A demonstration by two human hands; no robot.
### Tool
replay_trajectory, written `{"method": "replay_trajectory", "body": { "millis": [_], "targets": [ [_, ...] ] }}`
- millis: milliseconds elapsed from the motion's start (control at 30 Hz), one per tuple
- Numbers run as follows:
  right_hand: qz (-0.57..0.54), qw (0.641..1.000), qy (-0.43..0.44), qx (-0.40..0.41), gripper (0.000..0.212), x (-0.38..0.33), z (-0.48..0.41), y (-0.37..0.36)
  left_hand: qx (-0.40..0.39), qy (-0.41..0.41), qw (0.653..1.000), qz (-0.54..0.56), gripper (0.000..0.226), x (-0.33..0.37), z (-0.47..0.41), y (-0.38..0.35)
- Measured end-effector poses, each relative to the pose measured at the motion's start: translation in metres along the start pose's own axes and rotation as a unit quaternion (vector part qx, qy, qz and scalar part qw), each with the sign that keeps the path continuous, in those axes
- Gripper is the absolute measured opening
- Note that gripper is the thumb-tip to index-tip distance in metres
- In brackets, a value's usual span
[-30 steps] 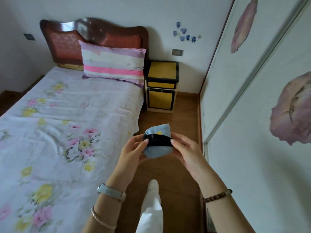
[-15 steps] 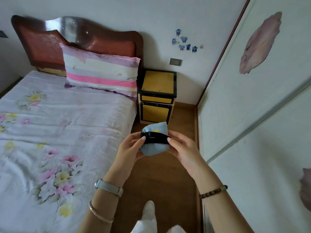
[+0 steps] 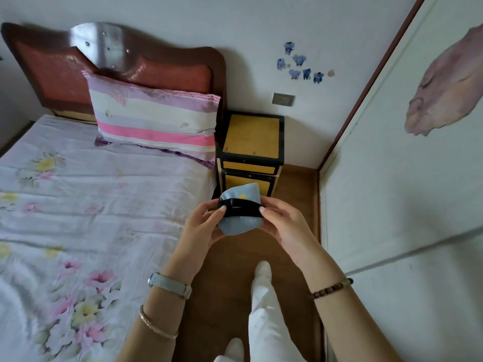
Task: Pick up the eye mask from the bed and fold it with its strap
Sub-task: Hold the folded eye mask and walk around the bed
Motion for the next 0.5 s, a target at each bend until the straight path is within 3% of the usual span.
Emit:
{"method": "replay_trajectory", "body": {
  "millis": [500],
  "targets": [
    [0.060, 0.997, -0.046, -0.011, 0.034, -0.084, -0.212, 0.056, 0.076, 0.027, 0.996, -0.045, 0.030, 0.016, -0.209, -0.061]
  ]
}}
Point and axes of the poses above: each hand's wrist, its own z-axis away from the middle knuckle, its own y-axis out of the back of the hand, x = y × z, the point moved 1 cm from there along -z, towards the middle knuckle, and after that the axes turned 5 degrees about -y, right-handed, at the moved point
